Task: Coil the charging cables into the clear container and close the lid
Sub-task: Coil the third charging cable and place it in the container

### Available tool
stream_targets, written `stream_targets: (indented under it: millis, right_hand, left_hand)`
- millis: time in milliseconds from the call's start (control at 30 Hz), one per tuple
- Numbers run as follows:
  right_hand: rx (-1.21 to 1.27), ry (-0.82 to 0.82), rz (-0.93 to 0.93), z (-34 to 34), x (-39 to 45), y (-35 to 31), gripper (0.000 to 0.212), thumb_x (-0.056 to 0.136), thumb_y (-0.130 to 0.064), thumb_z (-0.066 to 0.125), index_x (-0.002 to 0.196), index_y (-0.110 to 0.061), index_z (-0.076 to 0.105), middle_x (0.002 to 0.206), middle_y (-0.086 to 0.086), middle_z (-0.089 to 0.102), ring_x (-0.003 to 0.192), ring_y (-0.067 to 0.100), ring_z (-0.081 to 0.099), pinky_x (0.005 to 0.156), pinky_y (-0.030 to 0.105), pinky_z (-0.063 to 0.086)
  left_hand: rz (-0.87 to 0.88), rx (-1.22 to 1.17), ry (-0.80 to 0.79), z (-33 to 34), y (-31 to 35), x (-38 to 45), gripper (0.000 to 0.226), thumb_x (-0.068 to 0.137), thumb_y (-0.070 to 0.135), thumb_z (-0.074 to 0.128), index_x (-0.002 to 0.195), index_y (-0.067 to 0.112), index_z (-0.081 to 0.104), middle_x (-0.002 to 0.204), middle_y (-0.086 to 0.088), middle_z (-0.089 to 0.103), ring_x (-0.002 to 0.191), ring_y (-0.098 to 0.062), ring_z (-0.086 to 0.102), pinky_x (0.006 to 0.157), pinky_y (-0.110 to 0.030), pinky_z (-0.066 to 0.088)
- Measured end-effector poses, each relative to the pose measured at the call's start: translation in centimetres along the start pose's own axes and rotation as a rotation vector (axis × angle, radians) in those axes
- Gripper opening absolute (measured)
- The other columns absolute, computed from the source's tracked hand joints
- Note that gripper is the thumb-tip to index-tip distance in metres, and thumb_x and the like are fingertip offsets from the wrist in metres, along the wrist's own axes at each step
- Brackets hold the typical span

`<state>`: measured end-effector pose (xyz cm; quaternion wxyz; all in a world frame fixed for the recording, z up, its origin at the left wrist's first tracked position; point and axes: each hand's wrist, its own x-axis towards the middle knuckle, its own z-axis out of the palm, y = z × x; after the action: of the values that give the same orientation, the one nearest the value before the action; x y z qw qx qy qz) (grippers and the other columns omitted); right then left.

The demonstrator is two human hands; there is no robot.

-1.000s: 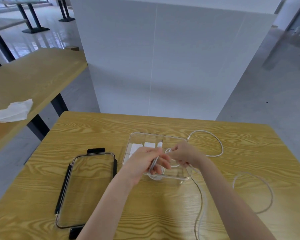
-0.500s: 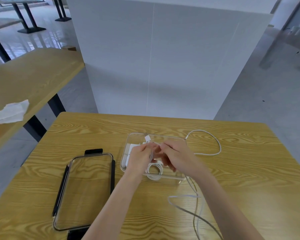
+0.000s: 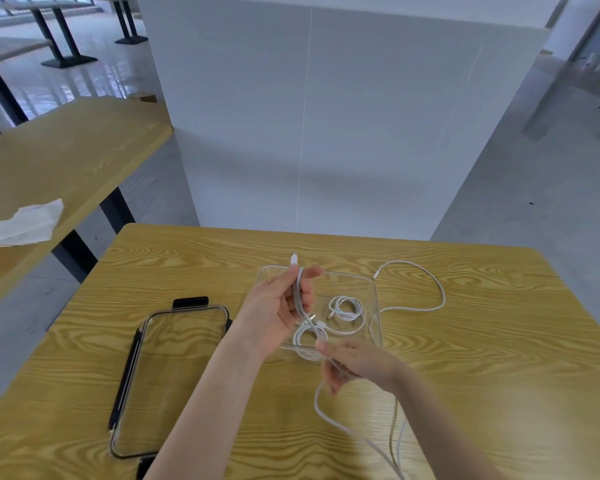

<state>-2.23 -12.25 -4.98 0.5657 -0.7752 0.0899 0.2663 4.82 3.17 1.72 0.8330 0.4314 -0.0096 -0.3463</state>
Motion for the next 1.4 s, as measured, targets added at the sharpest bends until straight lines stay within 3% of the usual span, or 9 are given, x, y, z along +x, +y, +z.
stream_targets:
  millis: [100, 300, 433, 600, 733, 900, 1000, 1100, 1400]
  right_hand:
    - [-0.055, 0.163, 0.066, -1.1, 0.4, -0.3, 0.057, 0.066, -0.068, 0.061, 0.043, -0.018, 0.048, 0.038, -0.005, 0.047, 0.037, 0.011, 0.044, 0.048, 0.020, 0.042]
    - [-0.165, 0.385, 0.120, -3.2, 1.7, -3.3, 0.045, 0.073, -0.035, 0.068, 0.049, -0.021, 0.033, 0.050, -0.002, 0.027, 0.041, 0.012, 0.020, 0.040, 0.022, 0.018]
    - [-0.033, 0.419, 0.036, -3.8, 1.5, -5.0, 0.031, 0.074, -0.014, 0.066, 0.050, -0.016, 0.045, 0.039, -0.006, 0.037, 0.039, 0.013, 0.028, 0.038, 0.021, 0.022]
    - [-0.028, 0.496, -0.066, -2.5, 0.2, -5.9, 0.021, 0.075, -0.017, 0.065, 0.060, -0.010, 0.053, 0.048, -0.002, 0.044, 0.039, 0.009, 0.035, 0.037, 0.019, 0.029]
    - [0.127, 0.303, 0.000, -2.1, -1.7, -6.7, 0.024, 0.087, -0.024, 0.057, 0.072, -0.009, 0.066, 0.050, -0.001, 0.048, 0.040, 0.010, 0.040, 0.041, 0.023, 0.036]
    - [0.230, 0.268, -0.078, -0.3, -3.5, -7.5, 0.028, 0.098, -0.017, 0.039, 0.085, -0.005, 0.062, 0.061, 0.009, 0.062, 0.043, 0.016, 0.051, 0.042, 0.026, 0.046]
    - [0.200, 0.240, -0.141, 0.9, -3.9, -7.3, 0.028, 0.099, -0.018, 0.036, 0.085, -0.007, 0.058, 0.062, 0.009, 0.066, 0.044, 0.017, 0.055, 0.044, 0.027, 0.048]
    - [0.174, 0.146, -0.158, 1.9, -3.7, -6.4, 0.026, 0.099, -0.017, 0.036, 0.083, -0.010, 0.054, 0.064, 0.008, 0.066, 0.048, 0.017, 0.058, 0.048, 0.026, 0.048]
    - [-0.149, 0.186, -0.143, 3.2, -1.2, -1.1, 0.033, 0.100, -0.029, 0.033, 0.082, -0.015, 0.057, 0.070, 0.008, 0.065, 0.060, 0.009, 0.058, 0.062, 0.020, 0.045]
  left_hand:
    - [-0.018, 0.165, -0.089, 0.0, -0.1, -0.5, 0.031, 0.094, 0.019, 0.043, 0.097, -0.003, 0.064, 0.050, 0.003, 0.055, 0.042, -0.008, 0.050, 0.046, -0.017, 0.045]
    - [-0.128, 0.614, -0.138, 0.5, -1.3, -0.6, 0.036, 0.097, 0.023, 0.044, 0.103, -0.006, 0.064, 0.066, 0.000, 0.071, 0.048, -0.009, 0.057, 0.055, -0.019, 0.048]
    - [-0.141, 0.728, 0.000, 0.6, -2.5, 0.0, 0.031, 0.098, 0.024, 0.042, 0.102, 0.003, 0.064, 0.086, -0.005, 0.076, 0.052, -0.010, 0.061, 0.059, -0.022, 0.045]
    - [-0.079, 0.794, 0.076, 1.1, -2.5, 0.0, 0.032, 0.098, 0.025, 0.041, 0.097, 0.005, 0.066, 0.088, -0.003, 0.075, 0.053, -0.010, 0.065, 0.051, -0.017, 0.044]
    - [-0.058, 0.848, 0.099, 0.5, -2.5, -0.3, 0.032, 0.098, 0.026, 0.040, 0.090, 0.014, 0.069, 0.083, -0.001, 0.076, 0.057, -0.012, 0.065, 0.053, -0.020, 0.043]
    - [0.054, 0.732, 0.184, 0.7, -2.4, 0.0, 0.037, 0.098, 0.020, 0.040, 0.085, 0.001, 0.069, 0.057, 0.002, 0.065, 0.052, -0.006, 0.060, 0.058, -0.018, 0.048]
    - [0.052, 0.473, 0.231, 0.7, -1.8, 0.6, 0.031, 0.096, 0.022, 0.043, 0.088, 0.008, 0.070, 0.078, -0.003, 0.073, 0.072, -0.014, 0.068, 0.072, -0.027, 0.052]
    - [0.068, 0.223, 0.191, 1.0, -0.5, 0.6, 0.029, 0.098, 0.020, 0.041, 0.093, 0.004, 0.065, 0.085, -0.005, 0.076, 0.079, -0.014, 0.073, 0.064, -0.021, 0.054]
    - [0.086, -0.200, -0.068, 1.7, 1.8, -0.9, 0.035, 0.096, 0.021, 0.037, 0.099, -0.004, 0.061, 0.051, 0.003, 0.053, 0.044, -0.008, 0.053, 0.049, -0.018, 0.049]
